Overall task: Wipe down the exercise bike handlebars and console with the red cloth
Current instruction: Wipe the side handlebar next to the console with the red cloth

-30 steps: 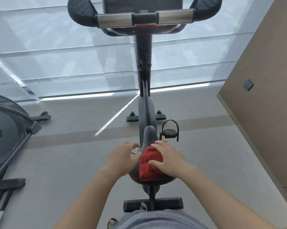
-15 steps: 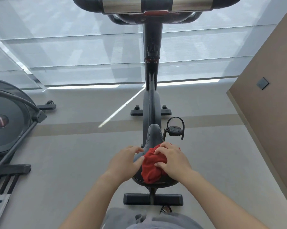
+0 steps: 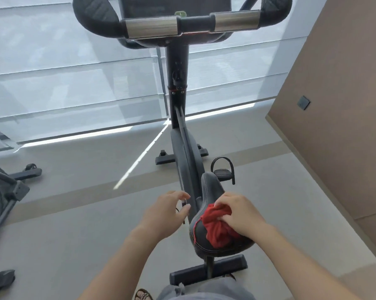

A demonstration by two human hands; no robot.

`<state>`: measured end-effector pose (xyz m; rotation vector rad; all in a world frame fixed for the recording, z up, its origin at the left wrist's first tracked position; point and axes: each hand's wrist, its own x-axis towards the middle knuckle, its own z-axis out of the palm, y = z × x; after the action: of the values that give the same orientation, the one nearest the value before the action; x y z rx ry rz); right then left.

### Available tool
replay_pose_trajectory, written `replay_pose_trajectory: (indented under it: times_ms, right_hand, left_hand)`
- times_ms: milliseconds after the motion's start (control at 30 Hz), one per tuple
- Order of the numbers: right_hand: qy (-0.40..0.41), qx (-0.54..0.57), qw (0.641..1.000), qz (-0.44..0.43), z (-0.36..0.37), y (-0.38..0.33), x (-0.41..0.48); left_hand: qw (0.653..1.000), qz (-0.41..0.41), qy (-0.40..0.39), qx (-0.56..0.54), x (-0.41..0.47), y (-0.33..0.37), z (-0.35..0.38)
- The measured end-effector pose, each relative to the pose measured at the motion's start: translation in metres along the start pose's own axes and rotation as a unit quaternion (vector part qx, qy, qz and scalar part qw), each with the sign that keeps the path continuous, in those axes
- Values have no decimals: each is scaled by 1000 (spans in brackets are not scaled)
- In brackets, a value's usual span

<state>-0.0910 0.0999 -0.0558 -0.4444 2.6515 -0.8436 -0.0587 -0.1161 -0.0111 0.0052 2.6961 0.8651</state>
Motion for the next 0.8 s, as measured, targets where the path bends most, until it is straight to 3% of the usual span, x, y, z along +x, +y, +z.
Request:
replay_pose_trajectory:
  times_ms: [300,533,800]
  right_hand:
    - [132,131,982,32,18,-116,21]
    - [128,185,974,-21,47,-219,62]
    - [125,155,975,-103,52,-306,103]
  left_hand:
    - [998,55,30,6,-26,-82,-85]
    - [993,54,102,30,-58,-144,-164]
    - [981,50,180,48,-81,-174,-235]
